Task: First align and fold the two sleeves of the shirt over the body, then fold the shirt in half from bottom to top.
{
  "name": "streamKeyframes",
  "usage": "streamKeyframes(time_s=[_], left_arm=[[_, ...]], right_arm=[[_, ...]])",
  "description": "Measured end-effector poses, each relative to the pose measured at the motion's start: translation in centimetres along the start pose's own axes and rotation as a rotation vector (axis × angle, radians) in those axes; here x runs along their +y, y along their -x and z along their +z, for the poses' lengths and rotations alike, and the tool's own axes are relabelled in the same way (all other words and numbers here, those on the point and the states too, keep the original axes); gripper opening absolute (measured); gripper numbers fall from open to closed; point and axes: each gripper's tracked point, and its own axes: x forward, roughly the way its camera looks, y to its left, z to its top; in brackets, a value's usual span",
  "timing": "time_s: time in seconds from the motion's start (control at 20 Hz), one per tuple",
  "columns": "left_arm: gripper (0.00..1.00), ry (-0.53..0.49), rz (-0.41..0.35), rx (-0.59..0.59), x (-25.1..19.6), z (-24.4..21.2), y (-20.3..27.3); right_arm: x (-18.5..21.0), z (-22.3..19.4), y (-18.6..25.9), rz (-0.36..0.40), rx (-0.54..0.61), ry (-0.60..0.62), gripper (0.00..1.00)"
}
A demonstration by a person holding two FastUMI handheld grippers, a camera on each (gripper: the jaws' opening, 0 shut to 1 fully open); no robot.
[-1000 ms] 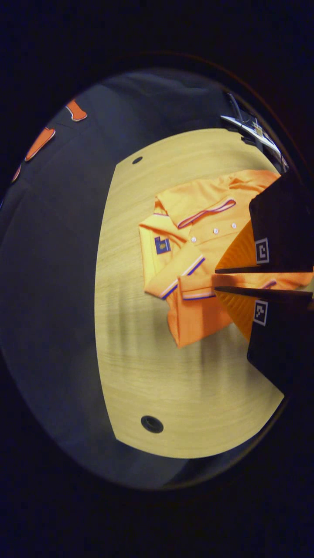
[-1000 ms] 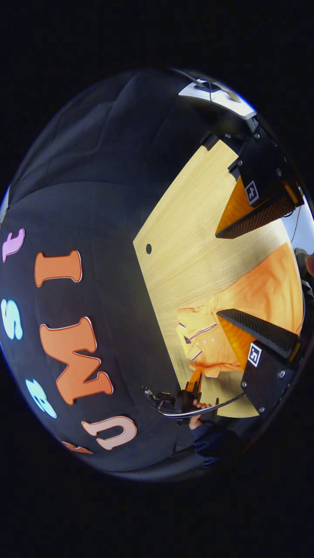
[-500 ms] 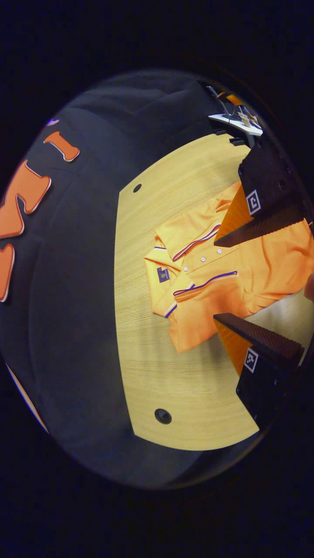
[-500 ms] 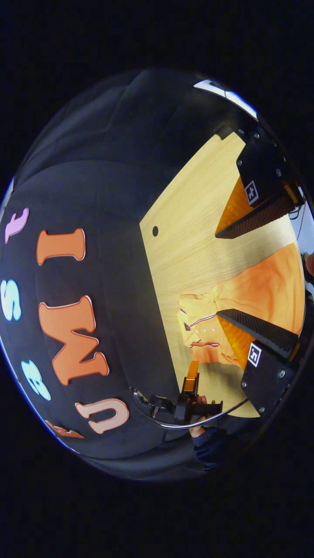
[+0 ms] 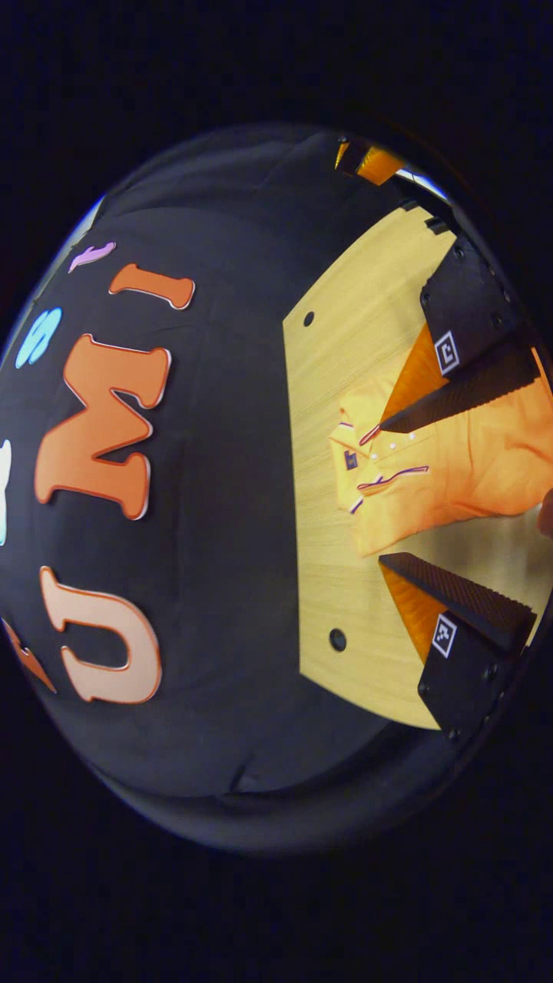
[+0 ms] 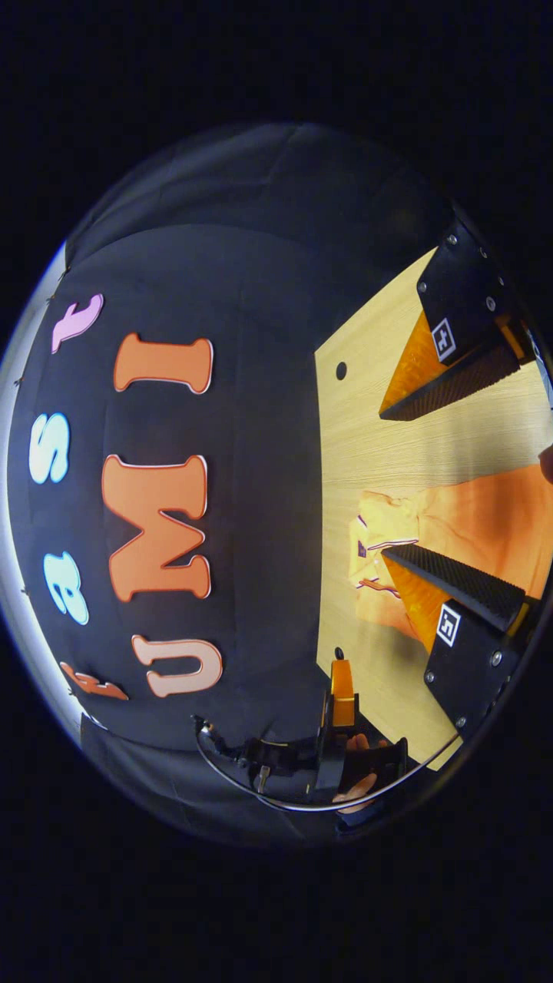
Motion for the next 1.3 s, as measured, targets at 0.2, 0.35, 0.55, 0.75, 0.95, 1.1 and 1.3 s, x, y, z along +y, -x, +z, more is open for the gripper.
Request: streamKeyframes(time_s=[0.2, 0.35, 0.55, 0.75, 0.95, 1.1, 1.3], left_arm=[[0.99, 0.032, 0.067, -0.134, 0.3, 1.7, 6.0], [0.98, 0.011, 0.106, -0.278, -0.5, 2.5, 9.9], [0.98, -0.047, 0.179, -0.429, -2.0, 3.4, 14.6], [0.97, -0.068, 0.225, -0.554, -4.8, 2.7, 19.8], [0.97, -0.045, 0.226, -0.526, -5.7, 0.3, 20.0], [0.98, -0.034, 0.163, -0.374, -7.4, -4.8, 18.1], [0.98, 0.005, 0.135, -0.115, -6.3, -12.3, 14.8]], right_arm=[[2.0, 0.3, 0.4, 0.079, -0.028, 0.018, 0.99], [1.8, 1.0, 1.2, 0.092, -0.09, 0.037, 0.99], [2.4, 2.4, 2.2, 0.147, -0.193, 0.049, 0.98], [1.7, 4.7, 3.3, 0.128, -0.313, 0.068, 0.99], [1.2, 2.4, 3.7, 0.152, -0.268, 0.069, 0.98], [0.8, -1.5, 3.2, 0.159, -0.148, 0.097, 0.98], [1.2, -8.7, 3.4, 0.202, 0.075, 0.079, 0.98]])
